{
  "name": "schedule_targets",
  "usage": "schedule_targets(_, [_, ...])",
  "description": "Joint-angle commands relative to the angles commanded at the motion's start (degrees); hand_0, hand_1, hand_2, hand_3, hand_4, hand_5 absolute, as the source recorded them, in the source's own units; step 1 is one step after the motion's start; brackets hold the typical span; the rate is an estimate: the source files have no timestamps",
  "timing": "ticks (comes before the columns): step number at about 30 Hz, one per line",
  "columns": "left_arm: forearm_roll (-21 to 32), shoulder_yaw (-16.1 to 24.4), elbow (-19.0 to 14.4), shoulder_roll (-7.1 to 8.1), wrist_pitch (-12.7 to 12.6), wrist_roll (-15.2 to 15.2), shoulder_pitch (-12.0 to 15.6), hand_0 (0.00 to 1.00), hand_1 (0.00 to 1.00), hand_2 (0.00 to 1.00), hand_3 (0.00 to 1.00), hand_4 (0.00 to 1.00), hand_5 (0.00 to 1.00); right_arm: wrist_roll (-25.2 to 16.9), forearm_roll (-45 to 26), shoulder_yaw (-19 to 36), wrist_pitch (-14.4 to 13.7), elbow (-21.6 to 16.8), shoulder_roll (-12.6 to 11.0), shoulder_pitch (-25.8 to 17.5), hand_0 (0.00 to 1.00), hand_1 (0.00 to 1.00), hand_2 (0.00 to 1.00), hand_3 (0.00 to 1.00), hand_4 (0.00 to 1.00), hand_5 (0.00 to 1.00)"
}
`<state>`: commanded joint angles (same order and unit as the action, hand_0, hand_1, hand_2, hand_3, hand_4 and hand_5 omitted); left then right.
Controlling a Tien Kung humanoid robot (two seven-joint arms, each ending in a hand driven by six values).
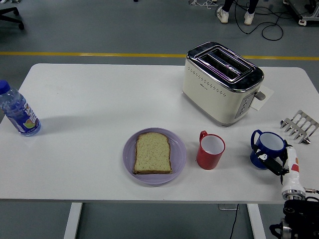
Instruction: Pick up the cup,pour liquid into bread,place the cup on the desk
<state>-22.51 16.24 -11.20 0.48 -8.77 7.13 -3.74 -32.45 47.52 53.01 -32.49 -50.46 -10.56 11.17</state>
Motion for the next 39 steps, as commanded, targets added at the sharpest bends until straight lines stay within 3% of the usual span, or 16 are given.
schedule_targets(3, [-0.07,0.06,0.0,-0.01,-0.01,0.0,-0.01,0.633,0.636,0.648,0.502,0.242,0.862,0.32,0.31,0.08,0.06,0.07,0.0,0.03,0.493,0.461,0.587,0.626,0.687,0.002])
schedule_targets(4, [-0.09,0.07,0.0,-0.01,0.0,0.0,-0.02,0.632,0.636,0.647,0.502,0.242,0.861,0.43,0.42,0.1,0.09,0.07,0.01,0.04,0.519,0.487,0.601,0.701,0.708,0.002])
schedule_targets(9, [-0.15,0.12,0.0,0.0,0.0,0.0,-0.06,0.632,0.636,0.647,0.502,0.242,0.861,0.71,0.81,0.25,0.09,0.11,0.06,0.01,0.519,0.487,0.601,0.701,0.708,0.002])
schedule_targets(10, [-0.12,0.15,0.0,0.01,0.0,0.01,-0.06,0.632,0.636,0.647,0.502,0.243,0.861,0.8,0.89,0.28,0.1,0.14,0.05,0.02,0.559,0.515,0.654,0.759,0.725,0.002])
schedule_targets(15, [-0.14,0.14,0.01,0.01,0.0,-0.01,-0.08,0.632,0.636,0.647,0.502,0.243,0.861,1.0,1.14,0.35,0.07,0.26,0.06,0.05,0.559,0.515,0.654,0.759,0.725,0.002])
schedule_targets(16, [-0.13,0.14,0.01,0.01,0.0,-0.01,-0.08,0.631,0.636,0.647,0.503,0.244,0.862,1.02,1.15,0.35,0.07,0.27,0.06,0.05,0.623,0.565,0.704,0.797,0.738,0.002])
schedule_targets(21, [-0.14,0.1,0.0,0.0,0.0,-0.01,-0.06,0.631,0.636,0.647,0.503,0.244,0.862,1.22,1.38,0.36,0.16,0.38,0.06,0.01,0.623,0.565,0.704,0.797,0.738,0.002])
schedule_targets(22, [-0.13,0.11,0.0,0.0,0.0,-0.01,-0.06,0.632,0.636,0.647,0.503,0.245,0.862,1.26,1.45,0.37,0.17,0.39,0.05,0.01,0.701,0.618,0.757,0.829,0.768,0.002])
schedule_targets(27, [-0.09,0.12,-0.01,0.0,0.0,-0.01,-0.09,0.632,0.636,0.647,0.503,0.245,0.862,1.66,2.19,0.5,0.29,0.44,0.05,-0.01,0.701,0.618,0.757,0.829,0.768,0.002])
schedule_targets(28, [-0.08,0.12,-0.01,0.0,0.01,0.0,-0.09,0.632,0.636,0.647,0.502,0.245,0.863,1.72,2.32,0.51,0.33,0.44,0.05,-0.02,0.809,0.706,0.85,0.916,0.839,0.002])
schedule_targets(33, [-0.11,0.16,-0.02,0.01,0.03,0.01,-0.1,0.632,0.636,0.647,0.502,0.245,0.863,1.59,3.2,0.67,0.85,0.4,0.08,-0.15,0.809,0.706,0.85,0.916,0.839,0.002])
schedule_targets(34, [-0.11,0.16,-0.02,0.01,0.03,0.01,-0.1,0.632,0.636,0.648,0.502,0.245,0.862,1.56,3.22,0.68,0.85,0.41,0.08,-0.16,0.86,0.759,0.922,0.998,0.88,0.002])
schedule_targets(39, [-0.12,0.13,-0.02,0.01,0.05,0.01,-0.09,0.632,0.636,0.648,0.502,0.245,0.862,1.37,3.62,0.88,0.86,0.23,0.04,-0.28,0.86,0.759,0.922,0.998,0.88,0.002])
